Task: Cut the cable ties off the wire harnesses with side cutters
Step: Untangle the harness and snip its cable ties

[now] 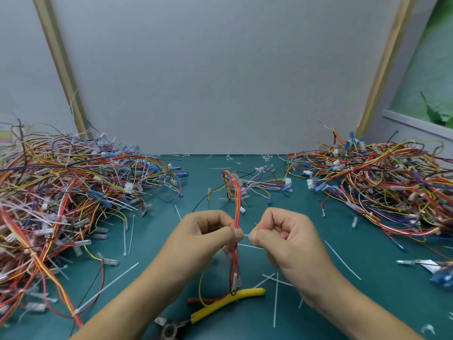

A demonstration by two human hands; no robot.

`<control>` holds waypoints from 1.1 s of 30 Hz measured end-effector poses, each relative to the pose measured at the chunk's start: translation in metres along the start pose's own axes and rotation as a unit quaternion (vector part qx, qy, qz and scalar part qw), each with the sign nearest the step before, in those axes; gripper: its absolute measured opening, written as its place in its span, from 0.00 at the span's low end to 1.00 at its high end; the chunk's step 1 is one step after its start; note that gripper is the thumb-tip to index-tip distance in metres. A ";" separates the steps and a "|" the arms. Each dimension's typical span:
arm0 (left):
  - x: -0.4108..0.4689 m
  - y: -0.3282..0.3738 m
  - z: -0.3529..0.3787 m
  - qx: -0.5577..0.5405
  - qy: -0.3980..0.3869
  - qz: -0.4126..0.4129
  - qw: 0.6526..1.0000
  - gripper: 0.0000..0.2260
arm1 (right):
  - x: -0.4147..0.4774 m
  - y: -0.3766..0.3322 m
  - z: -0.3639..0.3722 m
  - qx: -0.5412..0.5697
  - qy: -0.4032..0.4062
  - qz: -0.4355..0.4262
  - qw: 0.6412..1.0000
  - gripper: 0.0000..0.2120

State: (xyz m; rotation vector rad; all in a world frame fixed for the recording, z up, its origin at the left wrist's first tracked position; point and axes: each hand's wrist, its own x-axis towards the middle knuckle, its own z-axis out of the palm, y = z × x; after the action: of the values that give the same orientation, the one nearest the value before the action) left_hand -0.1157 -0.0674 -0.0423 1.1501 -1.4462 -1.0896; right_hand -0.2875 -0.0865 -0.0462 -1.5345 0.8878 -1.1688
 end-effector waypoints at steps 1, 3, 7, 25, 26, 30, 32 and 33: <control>0.000 0.000 -0.001 -0.018 -0.013 -0.003 1.000 0.12 | -0.001 0.000 -0.002 -0.014 -0.009 -0.004 1.000 0.07; 0.003 -0.001 -0.003 -0.048 0.002 -0.010 0.999 0.15 | -0.004 0.000 -0.003 -0.050 -0.041 -0.017 0.998 0.06; 0.008 -0.006 -0.006 -0.105 0.074 -0.019 0.992 0.11 | -0.009 0.001 0.004 -0.089 -0.119 -0.026 0.989 0.06; -0.009 0.001 0.005 0.171 0.079 0.169 0.967 0.09 | 0.008 -0.010 -0.021 -0.238 0.075 -0.146 0.957 0.05; -0.010 -0.001 0.006 0.192 0.081 0.177 0.962 0.09 | 0.008 -0.009 -0.019 -0.168 0.047 -0.101 0.980 0.05; -0.012 -0.002 0.010 0.270 0.090 0.213 0.935 0.06 | 0.010 -0.008 -0.020 -0.043 0.017 -0.029 0.999 0.07; -0.013 -0.001 0.012 0.273 0.089 0.223 0.932 0.02 | 0.011 -0.009 -0.020 -0.041 0.014 -0.042 0.998 0.08; -0.012 0.001 0.013 0.236 0.085 0.203 0.947 0.07 | 0.011 -0.009 -0.019 -0.044 0.011 -0.049 0.998 0.08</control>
State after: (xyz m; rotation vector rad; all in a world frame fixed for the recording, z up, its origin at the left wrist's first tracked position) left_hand -0.1275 -0.0545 -0.0452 1.1617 -1.7563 -0.3553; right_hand -0.3028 -0.0989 -0.0332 -1.6553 0.8961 -1.2331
